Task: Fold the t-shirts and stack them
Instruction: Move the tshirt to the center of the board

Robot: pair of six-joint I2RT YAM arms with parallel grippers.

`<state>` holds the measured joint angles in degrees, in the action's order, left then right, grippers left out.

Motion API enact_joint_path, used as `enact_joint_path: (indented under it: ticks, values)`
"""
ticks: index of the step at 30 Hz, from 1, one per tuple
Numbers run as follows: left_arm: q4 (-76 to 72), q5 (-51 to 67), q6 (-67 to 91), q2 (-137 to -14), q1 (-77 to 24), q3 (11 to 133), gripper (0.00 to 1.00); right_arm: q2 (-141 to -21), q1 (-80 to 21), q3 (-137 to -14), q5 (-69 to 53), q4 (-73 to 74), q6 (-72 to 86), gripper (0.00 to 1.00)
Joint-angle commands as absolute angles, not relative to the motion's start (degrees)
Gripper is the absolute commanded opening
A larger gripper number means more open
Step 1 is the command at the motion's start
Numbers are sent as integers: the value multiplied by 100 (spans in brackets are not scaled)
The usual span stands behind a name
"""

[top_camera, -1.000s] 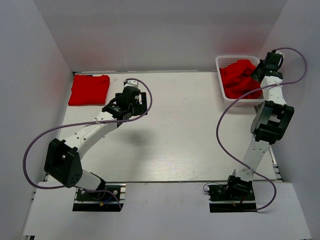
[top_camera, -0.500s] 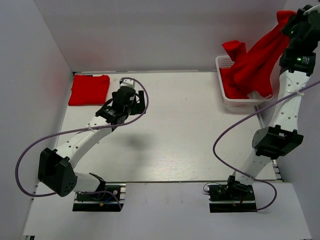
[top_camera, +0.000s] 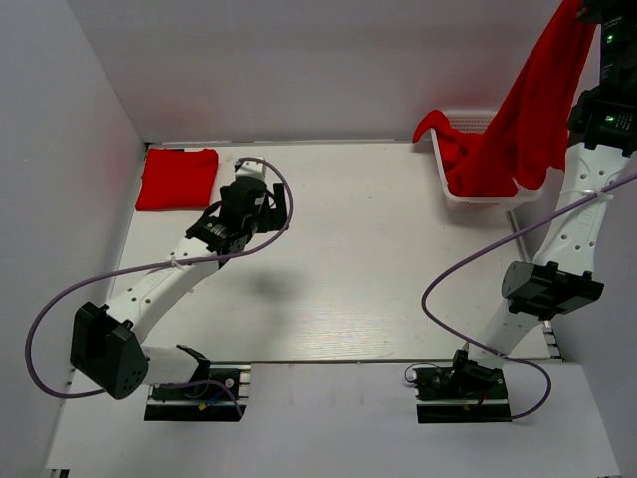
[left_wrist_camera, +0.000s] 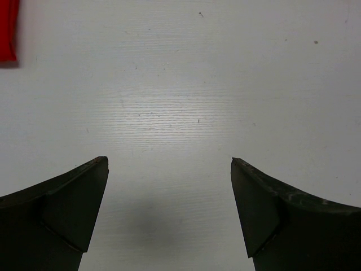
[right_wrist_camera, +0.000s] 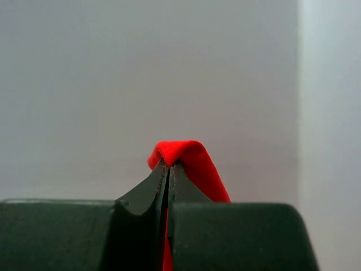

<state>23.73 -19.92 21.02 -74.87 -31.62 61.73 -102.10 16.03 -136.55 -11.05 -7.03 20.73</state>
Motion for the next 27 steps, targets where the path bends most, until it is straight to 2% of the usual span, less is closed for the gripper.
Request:
enact_joint_path:
  ticks: [1,7,19,24,27]
  values:
    - [2259,-1934,2083,-7102,-3138,6021,99,-10002,1538,-13957,-2097,-2046,2934,0]
    - [2390,-1934,2144,-6988,-3138,6021,99,-9897,942,-14054,-2917,-2663,3866,0]
    - [2777,-2003,2382,-6742,-3138,6021,99,-10406,-1185,-14098,-3023,-2760,3016,0]
    - [3041,-2293,2645,-6478,-3138,5916,99,-10521,-1801,-13361,-3164,-2436,2505,0]
    - [3208,-2347,2829,-6294,-3138,5758,99,-10249,-1986,-11626,-3348,-2610,2049,0]
